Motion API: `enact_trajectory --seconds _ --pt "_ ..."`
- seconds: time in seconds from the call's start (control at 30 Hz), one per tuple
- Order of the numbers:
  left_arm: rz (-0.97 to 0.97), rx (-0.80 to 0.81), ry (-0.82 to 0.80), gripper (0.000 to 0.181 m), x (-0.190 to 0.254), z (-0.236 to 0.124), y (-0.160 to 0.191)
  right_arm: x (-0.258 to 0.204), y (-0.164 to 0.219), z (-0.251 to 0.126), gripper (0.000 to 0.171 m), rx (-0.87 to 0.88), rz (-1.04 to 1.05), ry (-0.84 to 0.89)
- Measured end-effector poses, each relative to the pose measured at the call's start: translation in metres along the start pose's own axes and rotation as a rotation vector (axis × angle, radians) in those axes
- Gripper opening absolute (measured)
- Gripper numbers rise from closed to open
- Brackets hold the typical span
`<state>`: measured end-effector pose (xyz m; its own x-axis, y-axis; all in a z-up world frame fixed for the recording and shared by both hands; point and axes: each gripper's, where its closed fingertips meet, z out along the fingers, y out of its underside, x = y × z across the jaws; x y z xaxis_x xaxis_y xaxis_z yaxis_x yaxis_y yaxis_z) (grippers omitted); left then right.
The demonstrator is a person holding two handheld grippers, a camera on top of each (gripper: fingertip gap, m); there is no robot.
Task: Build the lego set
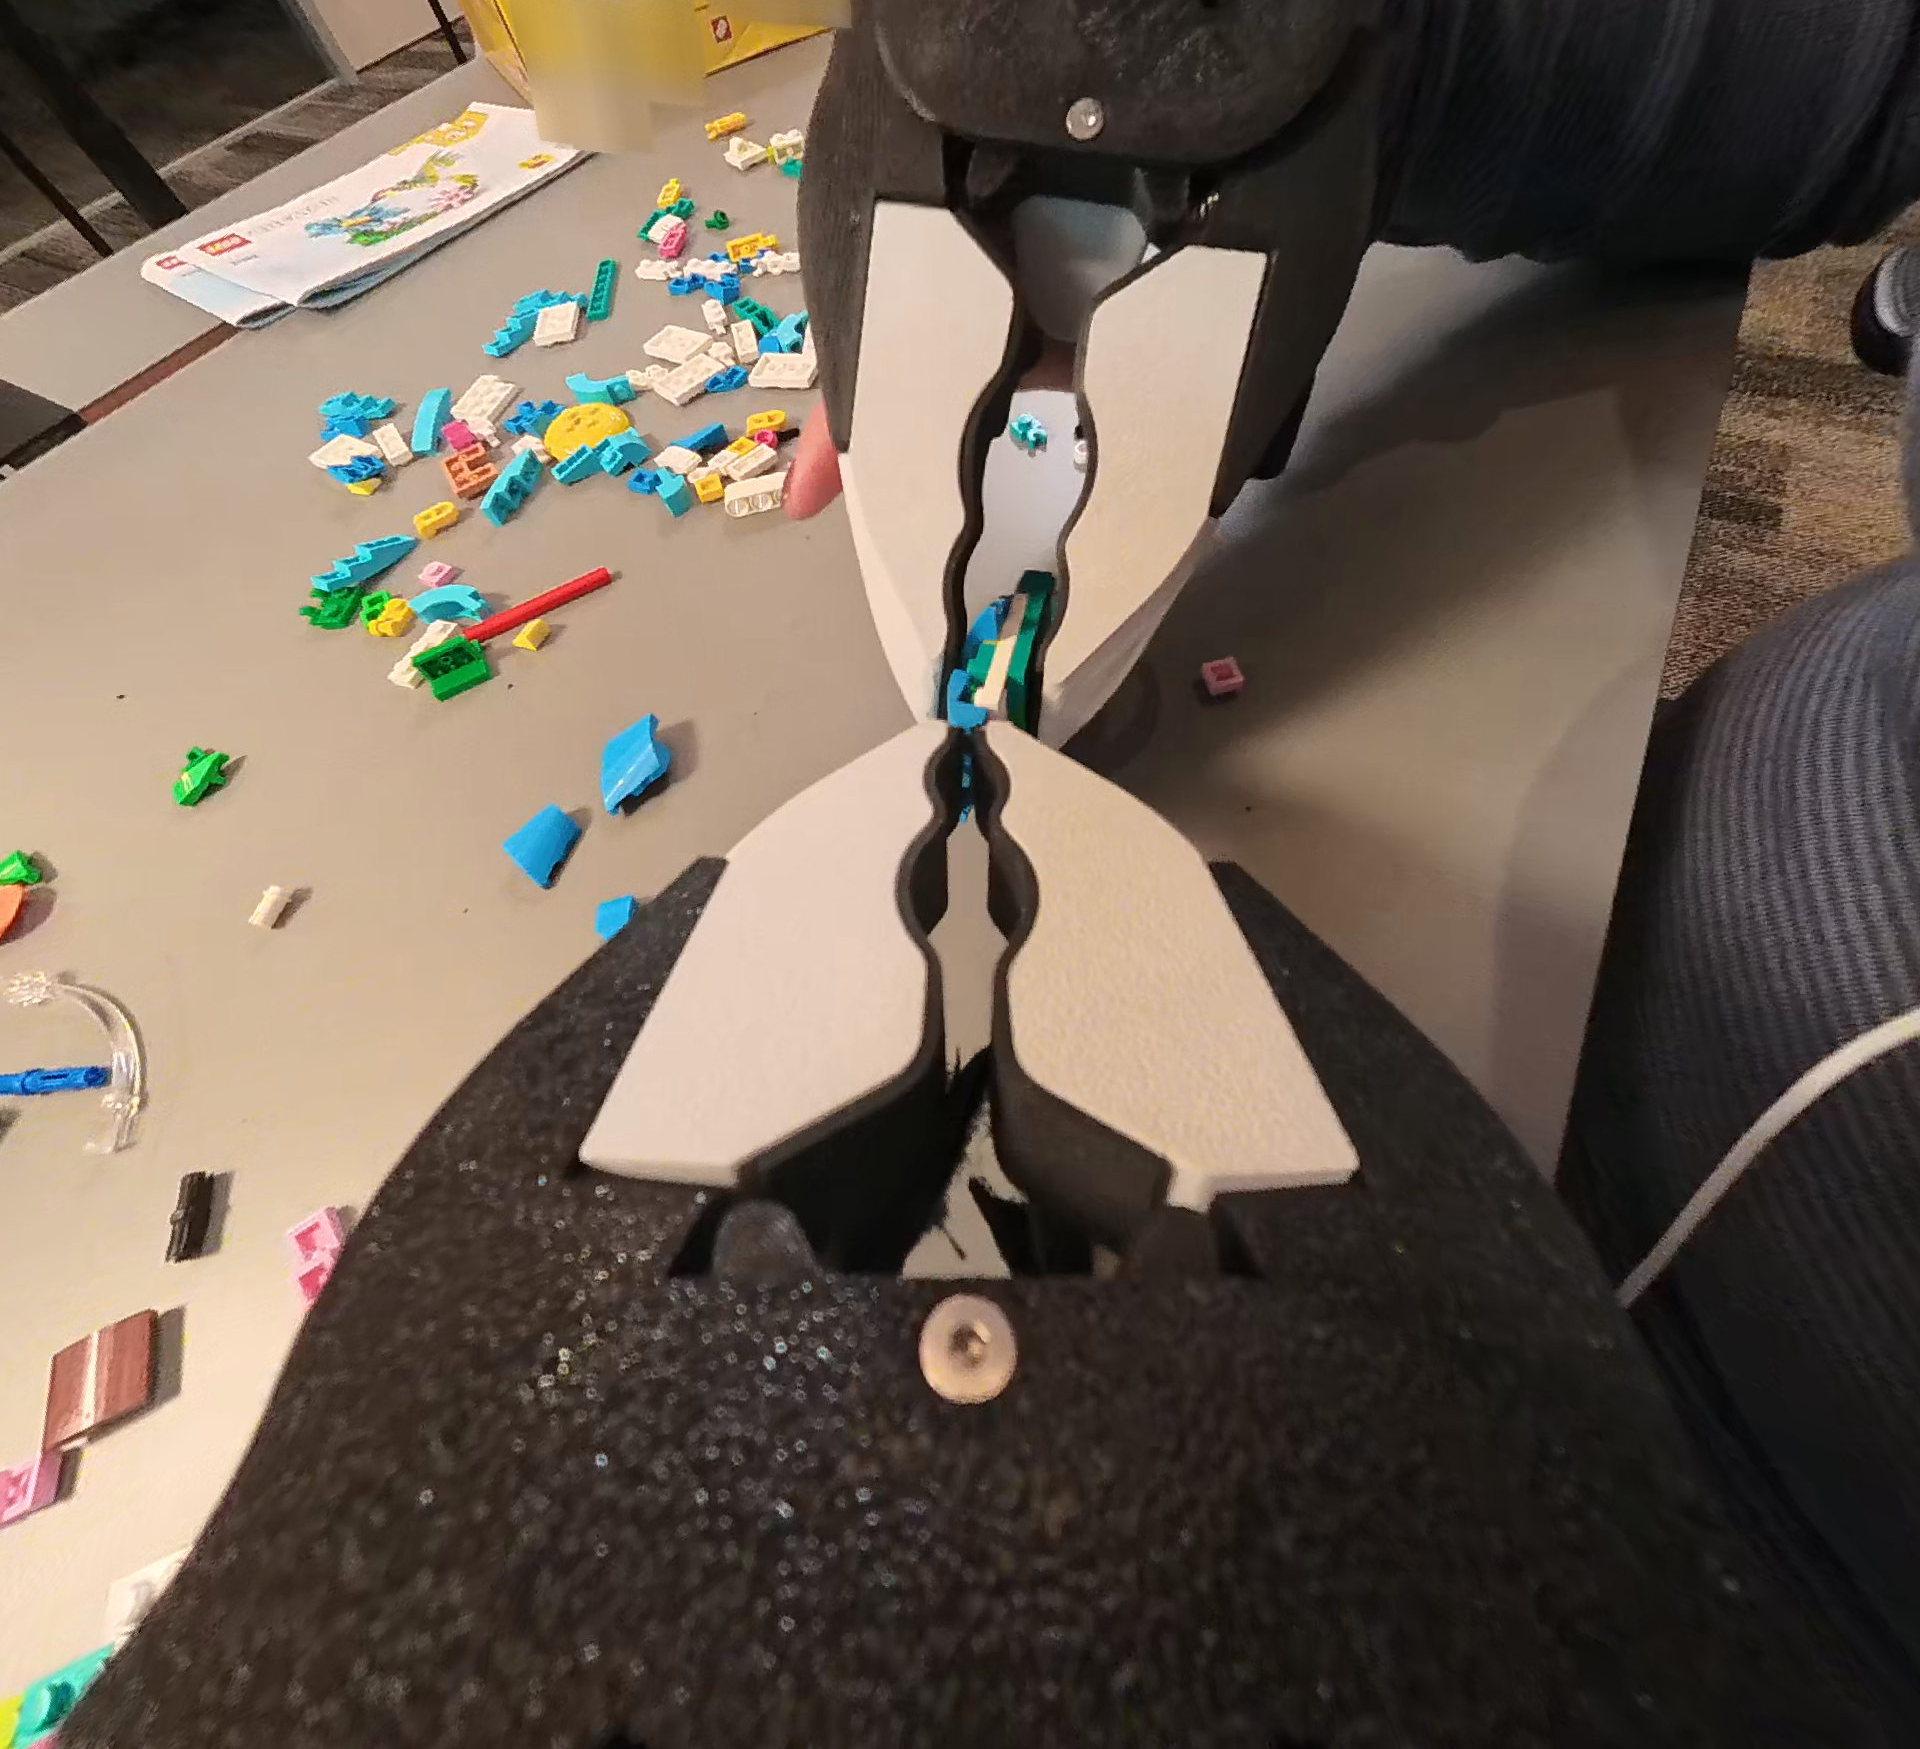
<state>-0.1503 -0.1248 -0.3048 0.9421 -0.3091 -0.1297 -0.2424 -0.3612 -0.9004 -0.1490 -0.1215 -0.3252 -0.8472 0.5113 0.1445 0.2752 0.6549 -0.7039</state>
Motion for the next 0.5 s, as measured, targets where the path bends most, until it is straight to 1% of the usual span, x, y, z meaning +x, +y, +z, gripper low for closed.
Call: enact_trajectory --seconds 0.2,0.27,0.37,0.5 --pt "0.01 -0.004 0.0 0.001 0.0006 0.0005 -0.0011 0.0031 0.0059 -0.004 0.025 -0.051 -0.008 0.021" --pt "0.013 -0.006 -0.002 0.001 0.0006 0.0009 -0.0016 0.0033 0.0076 -0.0056 0.024 -0.06 -0.005 0.017" --pt "0.019 0.001 -0.014 0.001 -0.0012 0.0013 -0.0034 0.0027 0.0083 -0.0056 0.016 -0.062 -0.009 0.014" --pt "0.007 0.008 -0.025 0.001 -0.0032 0.0024 -0.0063 0.0027 0.0082 -0.0055 0.016 -0.066 -0.016 0.018"
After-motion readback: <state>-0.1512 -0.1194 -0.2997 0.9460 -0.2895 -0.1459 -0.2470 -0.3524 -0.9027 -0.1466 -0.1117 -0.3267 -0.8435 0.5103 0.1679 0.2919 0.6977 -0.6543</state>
